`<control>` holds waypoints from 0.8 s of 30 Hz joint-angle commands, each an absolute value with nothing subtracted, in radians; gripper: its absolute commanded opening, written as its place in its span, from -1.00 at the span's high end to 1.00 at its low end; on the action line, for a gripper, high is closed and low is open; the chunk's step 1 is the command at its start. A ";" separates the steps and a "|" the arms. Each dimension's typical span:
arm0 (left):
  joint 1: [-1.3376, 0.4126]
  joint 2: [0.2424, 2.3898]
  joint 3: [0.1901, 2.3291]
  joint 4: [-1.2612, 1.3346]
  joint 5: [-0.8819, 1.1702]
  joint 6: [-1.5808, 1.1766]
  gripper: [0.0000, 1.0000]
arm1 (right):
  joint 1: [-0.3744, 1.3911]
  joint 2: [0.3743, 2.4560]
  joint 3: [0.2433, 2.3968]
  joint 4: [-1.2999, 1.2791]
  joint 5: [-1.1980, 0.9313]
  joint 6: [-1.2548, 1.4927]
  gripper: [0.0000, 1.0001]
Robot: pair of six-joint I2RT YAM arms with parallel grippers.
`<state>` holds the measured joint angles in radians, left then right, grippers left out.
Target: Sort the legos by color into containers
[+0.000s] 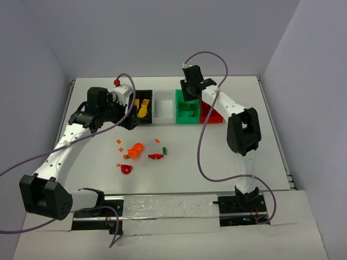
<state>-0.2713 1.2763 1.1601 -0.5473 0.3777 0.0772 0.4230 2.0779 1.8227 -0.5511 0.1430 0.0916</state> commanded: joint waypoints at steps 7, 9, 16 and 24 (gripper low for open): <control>-0.250 1.144 1.014 -0.792 0.462 0.423 -0.97 | 0.440 2.069 1.880 -0.545 0.159 0.070 -0.46; -0.250 1.137 0.974 -0.831 0.454 0.488 -0.96 | 0.443 2.061 1.878 -0.546 0.158 0.067 -0.47; -0.250 1.058 0.834 -0.968 0.483 0.809 -0.89 | 0.453 2.008 1.878 -0.575 0.135 0.071 -0.51; -0.250 1.038 0.740 -0.948 0.486 1.028 -0.68 | 0.459 1.916 1.862 -0.631 0.040 0.077 -0.54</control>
<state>-0.2535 1.0437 0.7670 -0.9419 0.4461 0.8591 0.4514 2.0429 1.8343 -0.6063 0.0998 0.0802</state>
